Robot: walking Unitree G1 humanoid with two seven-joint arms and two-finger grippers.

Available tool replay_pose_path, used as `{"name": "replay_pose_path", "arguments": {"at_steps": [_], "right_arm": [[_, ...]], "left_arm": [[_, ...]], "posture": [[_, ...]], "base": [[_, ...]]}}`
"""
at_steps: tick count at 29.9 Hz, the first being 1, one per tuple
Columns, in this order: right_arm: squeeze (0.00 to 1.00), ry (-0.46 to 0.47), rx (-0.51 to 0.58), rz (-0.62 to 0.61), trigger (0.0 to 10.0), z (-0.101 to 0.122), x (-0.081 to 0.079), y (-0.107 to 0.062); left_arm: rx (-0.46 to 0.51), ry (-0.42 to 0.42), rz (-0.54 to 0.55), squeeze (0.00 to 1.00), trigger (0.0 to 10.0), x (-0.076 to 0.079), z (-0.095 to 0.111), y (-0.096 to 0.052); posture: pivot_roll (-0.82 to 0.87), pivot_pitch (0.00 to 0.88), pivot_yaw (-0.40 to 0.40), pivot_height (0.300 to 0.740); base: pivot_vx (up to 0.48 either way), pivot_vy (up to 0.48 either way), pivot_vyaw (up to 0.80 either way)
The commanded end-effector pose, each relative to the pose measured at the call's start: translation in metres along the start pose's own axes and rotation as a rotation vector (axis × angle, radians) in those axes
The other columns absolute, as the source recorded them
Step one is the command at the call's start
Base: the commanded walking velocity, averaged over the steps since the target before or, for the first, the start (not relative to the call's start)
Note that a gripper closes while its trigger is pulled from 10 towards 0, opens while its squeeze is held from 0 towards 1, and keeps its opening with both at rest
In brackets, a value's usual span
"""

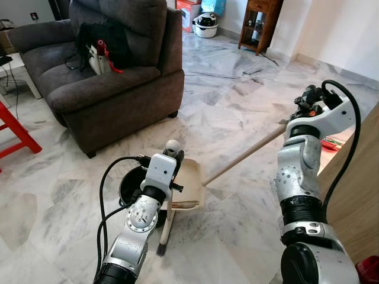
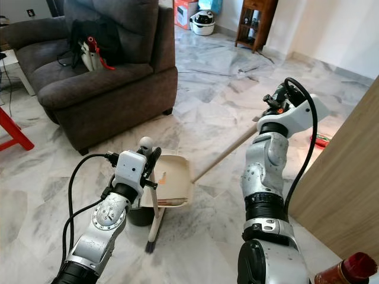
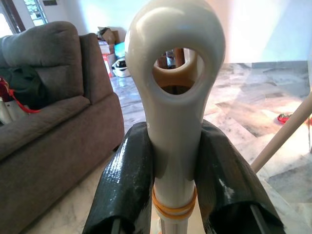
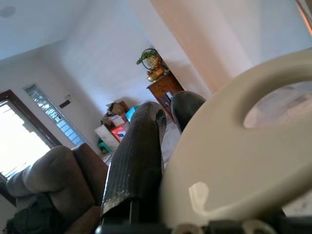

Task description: Sweep floor

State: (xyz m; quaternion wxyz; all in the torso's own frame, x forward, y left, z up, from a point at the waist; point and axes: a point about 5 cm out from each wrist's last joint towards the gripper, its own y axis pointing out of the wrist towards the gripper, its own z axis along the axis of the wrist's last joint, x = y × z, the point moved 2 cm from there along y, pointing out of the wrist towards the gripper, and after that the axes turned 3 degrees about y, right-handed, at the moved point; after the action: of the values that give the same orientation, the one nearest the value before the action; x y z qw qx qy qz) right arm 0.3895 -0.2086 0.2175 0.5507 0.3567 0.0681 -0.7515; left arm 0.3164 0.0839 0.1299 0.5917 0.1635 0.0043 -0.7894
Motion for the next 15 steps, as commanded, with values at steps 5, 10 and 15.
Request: {"name": "replay_pose_path", "arguments": {"at_steps": [5,10,15], "right_arm": [[0.0,0.024,0.057,0.026,10.0,0.0135,-0.0087,0.0038],[0.0,0.024,0.057,0.026,10.0,0.0135,-0.0087,0.0038],[0.0,0.024,0.057,0.026,10.0,0.0135,-0.0087,0.0038]], "left_arm": [[0.042,0.045,0.036,0.0,10.0,-0.0102,0.0092,0.0038],[0.042,0.045,0.036,0.0,10.0,-0.0102,0.0092,0.0038],[0.042,0.045,0.036,0.0,10.0,-0.0102,0.0092,0.0038]], "posture": [[0.08,0.0,-0.007,0.74],[0.08,0.0,-0.007,0.74],[0.08,0.0,-0.007,0.74]], "base": [[0.0,0.0,0.0],[0.0,0.0,0.0],[0.0,0.0,0.0]]}}
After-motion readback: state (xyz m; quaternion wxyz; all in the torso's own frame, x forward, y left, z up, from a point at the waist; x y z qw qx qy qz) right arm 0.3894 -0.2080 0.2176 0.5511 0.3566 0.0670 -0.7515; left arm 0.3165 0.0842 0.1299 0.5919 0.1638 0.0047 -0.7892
